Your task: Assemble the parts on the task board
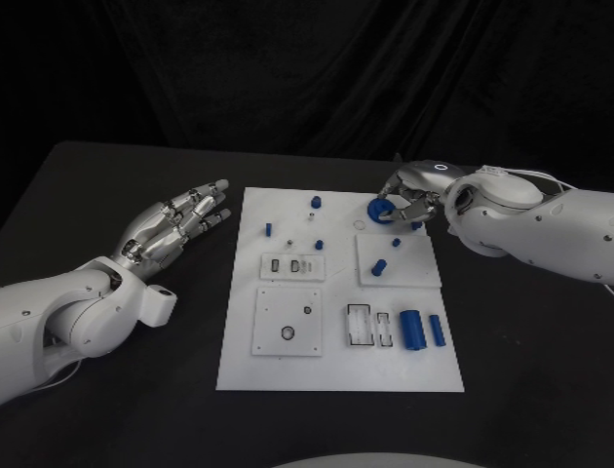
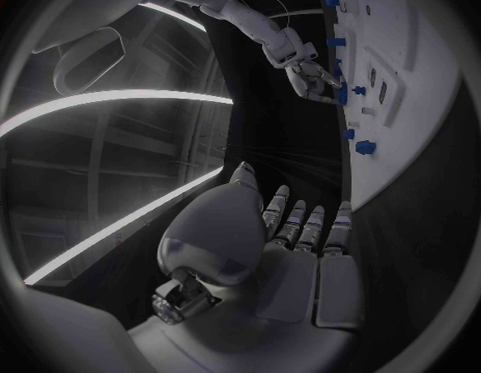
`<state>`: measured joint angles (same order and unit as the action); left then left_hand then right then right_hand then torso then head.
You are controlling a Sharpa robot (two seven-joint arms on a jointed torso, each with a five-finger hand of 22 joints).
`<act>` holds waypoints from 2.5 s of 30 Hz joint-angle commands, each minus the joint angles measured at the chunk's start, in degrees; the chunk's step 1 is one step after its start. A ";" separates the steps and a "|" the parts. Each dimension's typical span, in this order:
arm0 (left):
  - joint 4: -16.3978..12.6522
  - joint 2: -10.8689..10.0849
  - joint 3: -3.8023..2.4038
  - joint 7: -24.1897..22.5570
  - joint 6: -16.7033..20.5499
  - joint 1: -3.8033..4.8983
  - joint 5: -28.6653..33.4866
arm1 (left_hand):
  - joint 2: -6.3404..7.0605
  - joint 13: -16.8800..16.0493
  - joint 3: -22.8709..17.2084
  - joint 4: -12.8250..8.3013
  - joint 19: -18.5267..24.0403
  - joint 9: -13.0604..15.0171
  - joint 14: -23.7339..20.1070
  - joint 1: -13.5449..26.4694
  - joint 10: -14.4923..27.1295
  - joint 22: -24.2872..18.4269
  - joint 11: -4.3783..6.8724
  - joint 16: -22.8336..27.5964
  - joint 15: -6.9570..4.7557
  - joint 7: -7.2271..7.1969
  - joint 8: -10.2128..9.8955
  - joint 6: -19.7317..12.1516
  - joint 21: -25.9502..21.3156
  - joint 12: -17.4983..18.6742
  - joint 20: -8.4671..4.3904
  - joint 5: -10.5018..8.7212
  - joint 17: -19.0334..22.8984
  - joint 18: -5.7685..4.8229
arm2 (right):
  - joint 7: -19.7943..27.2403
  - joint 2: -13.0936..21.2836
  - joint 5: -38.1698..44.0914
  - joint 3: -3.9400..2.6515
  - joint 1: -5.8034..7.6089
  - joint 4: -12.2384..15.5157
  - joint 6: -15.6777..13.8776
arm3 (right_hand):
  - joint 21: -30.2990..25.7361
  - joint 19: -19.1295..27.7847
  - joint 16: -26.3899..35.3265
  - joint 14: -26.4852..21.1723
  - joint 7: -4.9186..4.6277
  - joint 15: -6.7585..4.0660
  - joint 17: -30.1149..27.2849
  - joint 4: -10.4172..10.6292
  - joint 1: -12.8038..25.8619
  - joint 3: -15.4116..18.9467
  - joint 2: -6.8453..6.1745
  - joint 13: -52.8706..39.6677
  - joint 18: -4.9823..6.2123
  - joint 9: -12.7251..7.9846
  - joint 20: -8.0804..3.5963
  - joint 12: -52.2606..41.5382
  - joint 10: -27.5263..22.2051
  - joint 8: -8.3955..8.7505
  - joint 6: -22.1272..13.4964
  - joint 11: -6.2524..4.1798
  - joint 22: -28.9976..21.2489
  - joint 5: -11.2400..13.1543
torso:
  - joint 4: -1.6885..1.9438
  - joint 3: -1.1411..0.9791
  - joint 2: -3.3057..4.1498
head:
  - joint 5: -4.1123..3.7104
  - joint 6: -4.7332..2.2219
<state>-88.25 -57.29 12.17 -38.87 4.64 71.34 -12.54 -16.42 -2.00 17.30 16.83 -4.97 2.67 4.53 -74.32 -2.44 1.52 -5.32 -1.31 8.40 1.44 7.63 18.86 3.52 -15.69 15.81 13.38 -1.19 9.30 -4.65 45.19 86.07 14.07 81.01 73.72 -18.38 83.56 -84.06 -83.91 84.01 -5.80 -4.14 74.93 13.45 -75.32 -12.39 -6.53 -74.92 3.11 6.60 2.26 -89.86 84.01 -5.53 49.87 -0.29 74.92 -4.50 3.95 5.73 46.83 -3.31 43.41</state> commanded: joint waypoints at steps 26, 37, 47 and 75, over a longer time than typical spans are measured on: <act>-0.12 -0.19 -0.05 -4.20 -0.78 -0.09 0.01 | 0.06 -0.01 -2.40 -0.50 0.48 -0.04 -0.29 -0.48 0.12 -0.01 -0.54 0.10 0.15 0.24 -0.08 -0.15 0.20 -0.14 -0.01 4.12 -0.02 1.14 | 1.74 0.50 0.39 -0.03 -0.53 1.55 -3.17 | -0.43 -1.38 0.28 3.99 0.07 1.00 5.97 -6.11 -4.62 -2.94 1.29 -15.08 -0.84 4.18 0.81 -0.14 5.99 -4.02 7.33 1.12 8.70 -9.81 | 0.01 0.05 -0.07 | 0.34 -0.27; -0.28 -0.23 -0.05 -4.05 -0.60 -0.10 0.01 | 0.14 -0.01 -2.87 -0.69 0.47 -0.04 -0.29 -1.84 0.12 0.00 -0.55 0.09 0.12 0.15 -0.08 -0.17 0.25 -0.20 -0.02 5.57 -0.02 1.14 | 2.79 0.38 1.17 -0.15 2.10 7.63 -7.06 | -0.38 -1.43 0.23 4.01 0.10 1.22 6.07 -5.99 -4.11 -2.66 1.31 -15.08 -0.87 5.01 1.00 -0.14 5.99 -4.51 7.97 1.37 8.82 -8.41 | -0.19 0.06 -0.19 | 0.75 -0.34; -0.04 0.26 -0.05 -3.96 -0.71 -0.10 0.01 | 0.16 0.01 -3.03 -0.77 0.44 -0.04 -0.32 -2.31 0.19 0.01 -0.50 0.10 0.10 0.13 -0.08 -0.18 0.29 -0.03 -0.01 6.07 -0.01 1.14 | 4.53 -5.32 1.34 -0.19 2.53 6.45 -7.17 | -0.49 -1.36 0.23 4.01 0.08 1.25 6.08 -5.91 -3.92 -2.57 1.34 -15.08 -0.83 5.21 1.04 -0.14 5.99 -4.51 7.94 1.40 8.73 -7.99 | -0.02 0.23 -0.16 | 0.71 -0.26; 0.48 0.57 -0.05 -3.68 -0.94 -0.10 0.01 | 0.22 0.03 -3.33 -1.01 0.44 -0.06 -0.37 -3.22 0.37 0.01 -0.45 0.12 0.02 0.06 -0.14 -0.35 0.31 0.19 -0.02 6.87 0.00 1.14 | 4.68 -12.89 1.36 -0.60 0.63 -0.06 -3.38 | -1.04 -1.02 0.64 3.87 -0.26 1.48 5.57 -5.82 -3.40 -2.29 1.32 -15.08 -0.67 5.56 1.25 -0.14 5.99 -3.90 6.87 1.70 8.33 -6.97 | 0.37 0.03 0.18 | -0.15 -0.47</act>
<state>-87.67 -56.84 12.16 -38.88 4.32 71.29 -12.55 -16.17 -2.00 14.26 15.80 -4.95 2.67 4.53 -76.89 -2.24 1.52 -5.52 -1.31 8.40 1.44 7.63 18.86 3.52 -15.69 15.79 19.96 -1.19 9.30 0.38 32.30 87.07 13.53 81.79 73.70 -22.83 82.86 -84.05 -83.62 83.95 -7.22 -2.95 74.91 7.51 -79.34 -14.92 -5.05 -74.90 3.12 7.93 3.08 -89.85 84.03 -9.50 55.96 0.94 74.91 -11.66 4.37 5.74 47.01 -3.50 42.93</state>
